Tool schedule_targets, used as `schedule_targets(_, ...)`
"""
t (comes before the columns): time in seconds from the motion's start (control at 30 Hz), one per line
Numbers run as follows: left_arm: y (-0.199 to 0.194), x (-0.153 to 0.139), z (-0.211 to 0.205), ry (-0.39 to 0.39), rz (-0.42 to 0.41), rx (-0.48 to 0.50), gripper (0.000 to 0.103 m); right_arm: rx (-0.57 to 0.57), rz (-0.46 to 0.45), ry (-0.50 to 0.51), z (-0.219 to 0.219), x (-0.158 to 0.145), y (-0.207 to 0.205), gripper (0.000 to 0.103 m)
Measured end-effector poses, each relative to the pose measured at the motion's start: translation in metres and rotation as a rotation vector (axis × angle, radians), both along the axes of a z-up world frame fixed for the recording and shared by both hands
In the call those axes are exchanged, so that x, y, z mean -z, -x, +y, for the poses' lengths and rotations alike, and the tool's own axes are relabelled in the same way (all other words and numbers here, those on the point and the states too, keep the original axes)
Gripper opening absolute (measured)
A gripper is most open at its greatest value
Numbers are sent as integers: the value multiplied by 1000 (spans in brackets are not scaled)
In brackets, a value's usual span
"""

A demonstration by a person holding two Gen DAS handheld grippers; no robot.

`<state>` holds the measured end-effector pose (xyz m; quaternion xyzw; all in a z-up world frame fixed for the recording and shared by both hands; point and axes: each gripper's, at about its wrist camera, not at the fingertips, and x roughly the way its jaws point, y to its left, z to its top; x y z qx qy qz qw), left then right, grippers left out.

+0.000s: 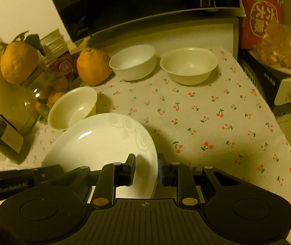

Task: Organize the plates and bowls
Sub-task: 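Lift the white plate with both grippers and lower it onto the other white plate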

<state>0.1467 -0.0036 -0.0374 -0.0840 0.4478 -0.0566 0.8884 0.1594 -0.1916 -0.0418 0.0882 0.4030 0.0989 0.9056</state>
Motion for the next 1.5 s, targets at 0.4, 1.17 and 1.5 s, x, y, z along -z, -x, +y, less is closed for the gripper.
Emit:
schedule_targets(0.4,3,-3,0,-21,-8,15,18,5,-20,112,11,-2,2,14)
schedule_targets(1.17,17,-13,6,-89,-69,40,20,-29,-8,146,20,1,3,17)
schedule_targets(1.5,16,-12,13,-57,-55,4,29,-24,19,46,10,-4,1,29)
